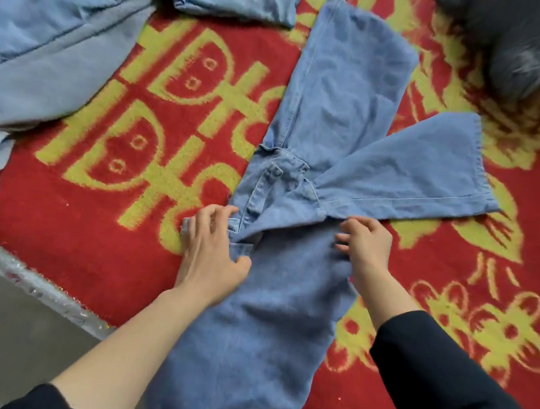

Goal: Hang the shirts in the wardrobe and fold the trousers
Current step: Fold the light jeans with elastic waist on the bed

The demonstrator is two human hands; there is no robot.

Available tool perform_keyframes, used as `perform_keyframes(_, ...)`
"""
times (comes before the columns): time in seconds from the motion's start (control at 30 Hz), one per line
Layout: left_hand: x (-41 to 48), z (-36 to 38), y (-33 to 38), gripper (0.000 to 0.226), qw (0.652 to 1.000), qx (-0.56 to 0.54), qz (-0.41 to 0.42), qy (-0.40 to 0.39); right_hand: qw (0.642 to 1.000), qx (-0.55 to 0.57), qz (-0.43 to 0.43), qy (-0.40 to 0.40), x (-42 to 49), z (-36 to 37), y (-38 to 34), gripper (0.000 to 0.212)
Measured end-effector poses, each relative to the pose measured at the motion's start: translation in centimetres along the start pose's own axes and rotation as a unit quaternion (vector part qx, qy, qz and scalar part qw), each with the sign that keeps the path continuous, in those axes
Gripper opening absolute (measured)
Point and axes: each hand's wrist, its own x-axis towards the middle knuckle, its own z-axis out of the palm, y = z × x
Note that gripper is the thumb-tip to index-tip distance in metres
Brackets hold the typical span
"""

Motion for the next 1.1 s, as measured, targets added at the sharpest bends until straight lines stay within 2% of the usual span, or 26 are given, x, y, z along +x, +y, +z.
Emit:
perform_keyframes(0.03,1.1,0.4,1.2,0.074,0.999,0.023,0.041,-0.012,0.999,0.003,0.007,0.039,1.2,-0.9,-0.1,0.004)
perform_keyframes(0.1,3.3,1.7,3.5,0.075,0.990,0.071,0.117,-0.041,0.994,0.002,0.025,0.107,4.2,-2.5,0.1,0.024)
perform_keyframes(0.17,5.7,3.5,5.0,0.079,0.969,0.143,0.192,-0.061,0.986,0.021,0.054,0.157,6.6,-4.0,-0.2,0.032)
perform_keyframes(0.27,8.9,5.7,6.2,0.088,0.928,0.238,0.267,-0.108,0.968,0.155,0.113,0.159,9.4,-5.3,-1.1,0.012)
perform_keyframes(0.37,11.2,6.6,6.2,0.073,0.908,0.247,0.319,-0.110,0.943,0.269,0.123,0.151,12.8,-6.0,-2.3,0.010)
perform_keyframes(0.43,12.4,6.9,5.8,0.061,0.906,0.219,0.349,-0.097,0.931,0.305,0.105,0.170,14.4,-6.2,-3.6,0.009)
perform_keyframes(0.5,13.3,6.8,5.3,0.044,0.911,0.178,0.365,-0.077,0.920,0.321,0.093,0.204,15.7,-6.1,-5.2,0.029)
perform_keyframes(0.57,13.9,6.4,5.1,0.035,0.928,0.121,0.347,-0.055,0.919,0.304,0.081,0.237,16.7,-5.8,-7.2,0.042)
perform_keyframes(0.67,14.7,5.3,4.7,0.036,0.961,0.023,0.274,0.010,0.938,0.242,0.035,0.248,17.8,-4.5,-12.1,0.038)
perform_keyframes(0.8,15.5,4.7,3.9,0.038,0.975,-0.008,0.198,0.101,0.955,0.155,-0.124,0.221,18.6,-0.2,-19.9,0.036)
perform_keyframes(0.87,16.0,4.8,3.2,0.040,0.981,-0.030,0.145,0.128,0.967,0.111,-0.178,0.143,19.0,3.0,-23.2,0.040)
perform_keyframes(0.97,16.8,5.0,2.1,0.051,0.988,-0.088,0.034,0.125,0.983,0.017,-0.176,-0.057,19.4,7.6,-24.8,0.065)
perform_keyframes(1.03,17.1,5.1,1.9,0.053,0.983,-0.140,-0.053,0.109,0.971,-0.095,-0.178,-0.129,19.2,9.5,-23.1,0.057)
perform_keyframes(1.07,17.2,5.3,1.8,0.047,0.979,-0.160,-0.080,0.098,0.958,-0.156,-0.186,-0.151,19.0,10.1,-21.6,0.049)
perform_keyframes(1.1,17.2,5.6,1.8,0.036,0.977,-0.172,-0.090,0.088,0.944,-0.207,-0.196,-0.165,18.7,10.4,-19.9,0.053)
